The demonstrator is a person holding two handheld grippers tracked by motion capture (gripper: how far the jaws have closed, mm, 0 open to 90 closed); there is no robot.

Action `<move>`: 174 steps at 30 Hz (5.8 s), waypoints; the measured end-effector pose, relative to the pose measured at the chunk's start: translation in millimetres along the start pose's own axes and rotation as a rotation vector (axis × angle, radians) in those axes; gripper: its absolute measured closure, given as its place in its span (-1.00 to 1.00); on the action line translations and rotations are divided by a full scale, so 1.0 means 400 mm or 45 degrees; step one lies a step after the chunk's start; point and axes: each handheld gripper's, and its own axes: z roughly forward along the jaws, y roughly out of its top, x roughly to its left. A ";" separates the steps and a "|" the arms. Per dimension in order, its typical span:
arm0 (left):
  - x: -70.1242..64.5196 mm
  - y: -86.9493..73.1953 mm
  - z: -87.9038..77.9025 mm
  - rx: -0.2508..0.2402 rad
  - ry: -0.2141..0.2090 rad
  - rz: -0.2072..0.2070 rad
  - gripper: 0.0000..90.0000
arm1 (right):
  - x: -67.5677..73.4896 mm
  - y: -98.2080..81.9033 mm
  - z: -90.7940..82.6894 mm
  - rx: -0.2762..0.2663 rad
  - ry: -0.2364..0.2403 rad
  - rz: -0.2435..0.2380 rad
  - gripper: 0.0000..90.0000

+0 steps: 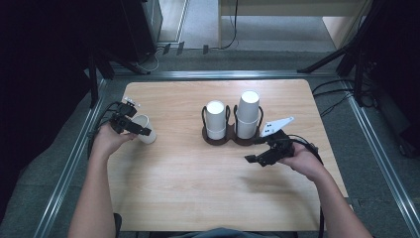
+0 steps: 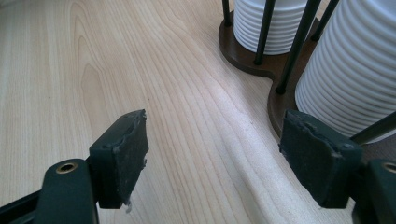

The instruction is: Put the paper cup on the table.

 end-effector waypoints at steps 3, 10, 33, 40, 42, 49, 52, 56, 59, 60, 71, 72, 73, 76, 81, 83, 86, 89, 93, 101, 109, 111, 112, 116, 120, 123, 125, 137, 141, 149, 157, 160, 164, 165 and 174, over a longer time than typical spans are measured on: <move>-0.003 0.000 0.004 -0.005 -0.002 -0.003 -0.56 | -0.001 0.000 -0.001 -0.001 0.000 0.001 -0.47; -0.008 0.001 0.014 0.002 -0.014 0.003 -0.71 | -0.002 -0.001 -0.001 -0.003 0.001 -0.002 -0.47; -0.003 0.000 -0.009 -0.083 -0.094 -0.054 -0.75 | 0.000 0.000 -0.002 -0.003 0.000 -0.005 -0.47; -0.004 0.001 -0.020 -0.127 -0.097 -0.062 -0.75 | 0.000 0.000 0.000 0.002 -0.001 -0.011 -0.47; -0.003 0.000 -0.023 -0.139 -0.105 -0.068 -0.75 | 0.001 -0.001 0.001 0.009 0.000 -0.010 -0.47; 0.001 -0.001 -0.042 -0.185 -0.107 -0.083 -0.75 | 0.005 -0.001 0.006 0.015 0.011 -0.029 -0.49; 0.004 0.000 -0.051 -0.218 -0.132 -0.105 -0.75 | 0.007 -0.001 0.007 0.020 0.013 -0.032 -0.49; 0.003 0.001 -0.062 -0.233 -0.118 -0.102 -0.75 | 0.006 -0.002 0.008 0.021 0.012 -0.028 -0.49; -0.001 0.003 -0.072 -0.247 -0.113 -0.091 -0.75 | 0.006 -0.002 0.007 0.018 0.012 -0.033 -0.49; -0.001 0.004 -0.075 -0.258 -0.121 -0.096 -0.75 | 0.006 -0.002 0.006 0.018 0.010 -0.032 -0.49; -0.007 0.004 -0.102 -0.298 -0.115 -0.092 -0.75 | 0.010 -0.001 0.005 0.025 0.015 -0.030 -0.49; -0.007 0.004 -0.110 -0.312 -0.122 -0.094 -0.75 | 0.010 -0.001 0.005 0.027 0.015 -0.031 -0.49; -0.007 0.004 -0.113 -0.322 -0.125 -0.096 -0.75 | 0.010 -0.001 0.005 0.028 0.012 -0.037 -0.49; -0.014 0.008 -0.128 -0.346 -0.118 -0.080 -0.74 | 0.010 -0.001 0.005 0.028 0.013 -0.034 -0.49; -0.028 0.013 -0.147 -0.396 -0.164 -0.072 -0.73 | 0.008 -0.002 0.007 0.026 0.013 -0.033 -0.49; -0.039 0.017 -0.152 -0.402 -0.168 -0.057 -0.73 | 0.009 -0.001 0.006 0.027 0.017 -0.026 -0.49; -0.057 0.025 -0.155 -0.404 -0.188 -0.041 -0.72 | 0.008 -0.001 0.004 0.018 0.012 -0.034 -0.49; -0.073 0.035 -0.156 -0.387 -0.184 -0.013 -0.71 | 0.008 -0.001 0.002 0.012 0.012 -0.028 -0.49; -0.098 0.045 -0.156 -0.406 -0.239 0.027 -0.71 | 0.007 0.000 -0.001 0.007 0.009 -0.030 -0.49; -0.156 0.062 -0.137 -0.410 -0.343 0.098 -0.71 | 0.005 0.000 -0.006 -0.008 0.000 -0.032 -0.49; -0.211 0.074 -0.121 -0.398 -0.359 0.194 -0.70 | 0.002 0.000 -0.016 -0.022 -0.020 -0.022 -0.49; -0.225 0.079 -0.116 -0.391 -0.378 0.213 -0.70 | 0.002 0.000 -0.018 -0.024 -0.023 -0.013 -0.49; -0.237 0.082 -0.112 -0.392 -0.389 0.236 -0.70 | 0.002 0.000 -0.019 -0.026 -0.024 -0.007 -0.49; -0.268 0.092 -0.099 -0.385 -0.427 0.266 -0.70 | 0.002 0.002 -0.022 -0.033 -0.032 -0.012 -0.49; -0.296 0.100 -0.088 -0.370 -0.461 0.297 -0.70 | 0.004 0.003 -0.024 -0.037 -0.032 -0.009 -0.49; -0.315 0.104 -0.081 -0.367 -0.471 0.316 -0.70 | 0.004 0.003 -0.025 -0.039 -0.033 -0.010 -0.49; -0.330 0.107 -0.075 -0.361 -0.475 0.336 -0.70 | 0.004 0.003 -0.025 -0.039 -0.034 -0.010 -0.49; -0.405 0.101 -0.049 -0.363 -0.543 0.395 -0.69 | 0.000 0.003 -0.035 -0.047 -0.055 0.009 -0.50; -0.429 0.099 -0.037 -0.364 -0.547 0.419 -0.69 | 0.000 0.004 -0.037 -0.053 -0.058 0.003 -0.50; -0.471 0.095 -0.022 -0.367 -0.562 0.475 -0.69 | 0.000 0.004 -0.040 -0.057 -0.061 0.001 -0.50; -0.497 0.089 -0.006 -0.361 -0.569 0.517 -0.68 | 0.001 0.006 -0.042 -0.066 -0.063 -0.002 -0.50; -0.502 0.088 -0.001 -0.359 -0.592 0.508 -0.69 | 0.002 0.006 -0.042 -0.068 -0.063 -0.007 -0.50; -0.509 0.086 0.006 -0.345 -0.586 0.535 -0.69 | 0.002 0.006 -0.040 -0.063 -0.059 -0.005 -0.50; -0.510 0.086 0.007 -0.341 -0.584 0.539 -0.69 | 0.002 0.007 -0.040 -0.064 -0.060 -0.008 -0.50; -0.508 0.085 0.015 -0.309 -0.589 0.542 -0.67 | 0.004 0.007 -0.039 -0.059 -0.063 -0.018 -0.50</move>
